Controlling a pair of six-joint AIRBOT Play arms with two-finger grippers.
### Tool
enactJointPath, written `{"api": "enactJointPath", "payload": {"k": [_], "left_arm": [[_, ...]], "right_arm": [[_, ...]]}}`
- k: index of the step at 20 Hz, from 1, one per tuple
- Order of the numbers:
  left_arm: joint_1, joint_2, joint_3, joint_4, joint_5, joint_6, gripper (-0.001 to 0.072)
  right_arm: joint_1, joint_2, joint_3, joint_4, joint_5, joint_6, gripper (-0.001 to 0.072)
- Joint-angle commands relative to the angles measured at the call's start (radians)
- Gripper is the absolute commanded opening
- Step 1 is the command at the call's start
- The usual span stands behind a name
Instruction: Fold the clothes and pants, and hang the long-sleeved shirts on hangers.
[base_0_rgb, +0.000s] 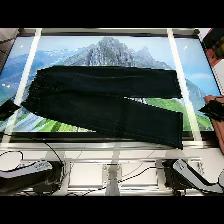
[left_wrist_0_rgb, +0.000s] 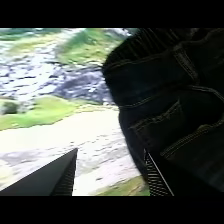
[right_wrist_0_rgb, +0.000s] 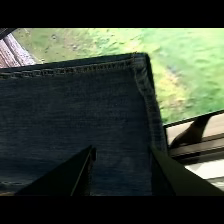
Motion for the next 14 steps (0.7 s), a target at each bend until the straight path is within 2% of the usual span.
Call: {"api": "enactJointPath", "payload": {"k": [1,5,6,8,9,10,11,14], "left_arm": [[-0.004,-0.097,-0.012,-0.152,0.018,0.105,0.0482],[-0.011,-0.206,-0.012,-0.374,0.047,0.253,0.0479],[-0.012,-0.225,-0.012,-0.43,0.047,0.321,0.0472],[-0.012,-0.251,-0.012,-0.517,0.05,0.412,0.0394],[-0.012,-0.258,-0.012,-0.538,0.06,0.418,0.0323],[-0.011,-0.26,-0.012,-0.551,0.066,0.418,0.0134],[-0.011,-0.258,-0.009,-0.551,0.066,0.421,0.0039],[-0.011,-0.231,-0.005,-0.547,0.084,0.42,0.0037]], "right_arm": [[-0.004,0.014,-0.037,0.012,-0.008,0.027,0.0387],[-0.006,0.014,-0.037,-0.01,-0.015,0.027,0.0385],[-0.006,0.014,-0.037,-0.024,-0.014,0.027,0.0385],[-0.006,0.014,-0.037,-0.067,-0.016,0.029,0.0384],[-0.007,0.014,-0.037,-0.083,-0.017,0.029,0.0384],[-0.007,0.014,-0.039,-0.092,-0.026,0.03,0.0384],[-0.006,0.013,-0.042,-0.091,-0.047,0.03,0.0388],[-0.006,-0.013,-0.071,-0.087,-0.163,0.03,0.0393]]}}
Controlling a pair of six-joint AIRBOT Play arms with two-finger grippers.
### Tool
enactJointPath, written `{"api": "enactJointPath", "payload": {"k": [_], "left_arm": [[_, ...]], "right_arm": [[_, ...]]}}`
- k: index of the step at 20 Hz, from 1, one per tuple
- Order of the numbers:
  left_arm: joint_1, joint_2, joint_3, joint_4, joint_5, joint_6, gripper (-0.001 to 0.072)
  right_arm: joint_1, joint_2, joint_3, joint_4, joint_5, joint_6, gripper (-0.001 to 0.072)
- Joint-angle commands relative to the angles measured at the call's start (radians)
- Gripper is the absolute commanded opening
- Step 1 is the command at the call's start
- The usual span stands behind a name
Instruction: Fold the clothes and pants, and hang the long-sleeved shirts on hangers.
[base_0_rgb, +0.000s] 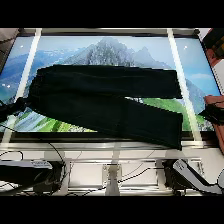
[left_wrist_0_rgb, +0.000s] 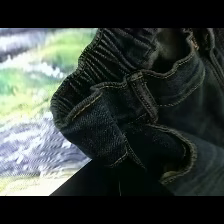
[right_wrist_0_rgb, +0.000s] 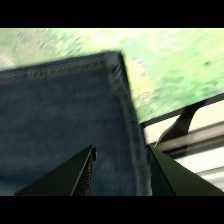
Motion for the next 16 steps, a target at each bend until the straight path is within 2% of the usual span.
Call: {"api": "enactJointPath", "payload": {"k": [1,4,5,6,7,8,10,16], "left_arm": [[0.0,0.024,0.002,-0.036,0.017,0.023,0.0036],[-0.003,0.074,0.002,0.059,0.018,-0.039,0.0036],[-0.004,0.093,0.002,0.138,0.021,-0.088,0.0035],[-0.004,0.11,0.002,0.219,0.021,-0.142,0.0035],[-0.004,0.127,0.002,0.309,0.021,-0.212,0.0035],[-0.004,0.141,0.002,0.387,0.021,-0.272,0.0036],[-0.004,0.168,0.002,0.491,0.021,-0.346,0.0036],[-0.05,0.185,0.002,0.495,0.022,-0.349,0.0037]], "right_arm": [[0.0,-0.046,-0.034,-0.007,-0.098,0.001,0.0393],[0.0,-0.175,-0.074,0.056,-0.072,-0.023,0.0395],[0.001,-0.224,-0.079,0.082,-0.069,-0.045,0.0416],[0.0,-0.275,-0.079,0.109,-0.071,-0.06,0.0497],[0.001,-0.322,-0.079,0.128,-0.073,-0.069,0.0512],[0.001,-0.361,-0.079,0.135,-0.082,-0.083,0.0558],[0.001,-0.425,-0.079,0.139,-0.117,-0.091,0.0558],[0.111,-0.472,-0.078,0.157,-0.274,-0.17,0.055]]}}
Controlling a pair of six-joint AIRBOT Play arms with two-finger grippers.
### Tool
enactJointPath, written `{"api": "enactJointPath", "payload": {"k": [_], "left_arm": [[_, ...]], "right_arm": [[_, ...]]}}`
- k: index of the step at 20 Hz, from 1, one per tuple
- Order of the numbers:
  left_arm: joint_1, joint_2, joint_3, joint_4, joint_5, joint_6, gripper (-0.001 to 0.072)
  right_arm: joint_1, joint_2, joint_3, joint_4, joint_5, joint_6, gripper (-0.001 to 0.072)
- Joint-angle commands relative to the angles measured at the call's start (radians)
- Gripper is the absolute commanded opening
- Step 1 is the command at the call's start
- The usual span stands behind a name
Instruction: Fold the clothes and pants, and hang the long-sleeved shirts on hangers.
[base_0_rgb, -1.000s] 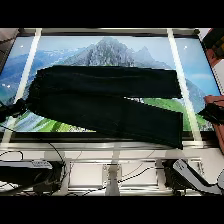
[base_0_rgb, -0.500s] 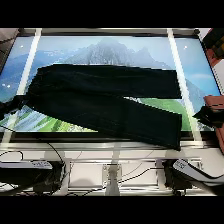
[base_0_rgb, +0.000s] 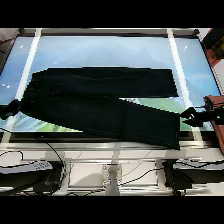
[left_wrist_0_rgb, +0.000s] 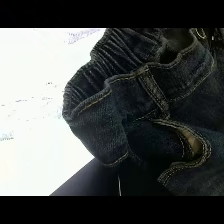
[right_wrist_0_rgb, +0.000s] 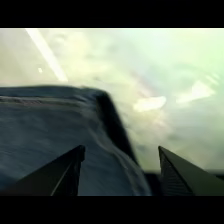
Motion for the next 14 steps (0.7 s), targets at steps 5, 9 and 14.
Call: {"api": "enactJointPath", "payload": {"k": [5,9,14], "left_arm": [[-0.088,0.006,0.001,0.04,0.035,-0.025,0.0038],[-0.093,0.008,0.001,0.04,0.042,-0.026,0.0038],[-0.093,0.019,0.001,0.04,0.092,-0.082,0.0037]], "right_arm": [[0.186,-0.027,-0.001,-0.044,-0.181,-0.051,0.0035],[0.213,-0.027,0.108,-0.042,-0.247,-0.046,0.0027],[0.232,-0.027,0.299,-0.032,-0.417,0.021,0.0026]]}}
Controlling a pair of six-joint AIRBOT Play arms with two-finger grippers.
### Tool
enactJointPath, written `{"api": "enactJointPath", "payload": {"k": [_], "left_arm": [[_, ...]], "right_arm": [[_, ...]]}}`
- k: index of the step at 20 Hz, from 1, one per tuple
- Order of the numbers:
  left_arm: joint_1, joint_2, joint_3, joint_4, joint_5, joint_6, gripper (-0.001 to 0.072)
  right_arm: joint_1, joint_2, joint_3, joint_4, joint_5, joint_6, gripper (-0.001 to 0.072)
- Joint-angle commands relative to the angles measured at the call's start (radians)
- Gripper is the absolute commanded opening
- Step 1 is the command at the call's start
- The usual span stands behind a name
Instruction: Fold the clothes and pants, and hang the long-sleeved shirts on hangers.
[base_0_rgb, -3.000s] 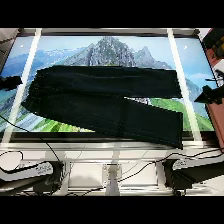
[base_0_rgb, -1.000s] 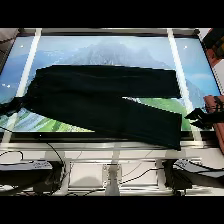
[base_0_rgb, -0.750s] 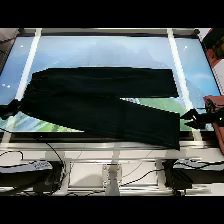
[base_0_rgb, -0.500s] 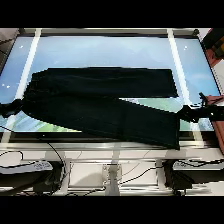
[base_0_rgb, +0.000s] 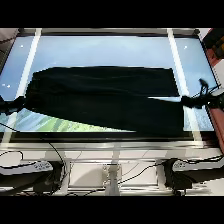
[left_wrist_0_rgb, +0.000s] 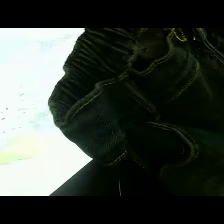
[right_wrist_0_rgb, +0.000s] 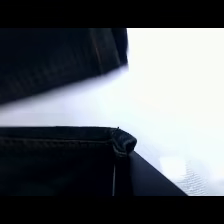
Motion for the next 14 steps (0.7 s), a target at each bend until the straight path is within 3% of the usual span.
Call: {"api": "enactJointPath", "payload": {"k": [1,5,9,10,11,12,13,14], "left_arm": [[-0.001,0.005,0.001,0.005,0.032,-0.031,0.0037],[-0.003,0.005,0.001,0.006,0.028,-0.063,0.0037],[-0.003,0.005,0.001,0.006,0.025,-0.066,0.0037],[-0.006,0.005,0.001,0.006,0.019,-0.066,0.0038],[-0.008,0.005,0.001,0.005,0.012,-0.066,0.0038],[-0.012,0.005,0.001,0.005,0.01,-0.066,0.0038],[-0.014,0.005,0.001,0.004,0.01,-0.066,0.0038],[-0.019,0.005,0.001,0.001,0.01,-0.066,0.0039]], "right_arm": [[0.032,0.002,0.103,0.016,-0.139,0.032,0.0026],[0.122,-0.03,0.106,0.005,-0.275,0.036,0.0026],[0.146,-0.125,0.106,-0.021,-0.338,0.156,0.0028],[0.146,-0.144,0.106,-0.013,-0.339,0.161,0.006],[0.147,-0.152,0.106,-0.011,-0.335,0.161,0.0234],[0.148,-0.15,0.106,-0.016,-0.331,0.16,0.0478],[0.148,-0.141,0.109,-0.017,-0.32,0.16,0.0537],[0.144,-0.129,0.119,-0.035,-0.293,0.159,0.0535]]}}
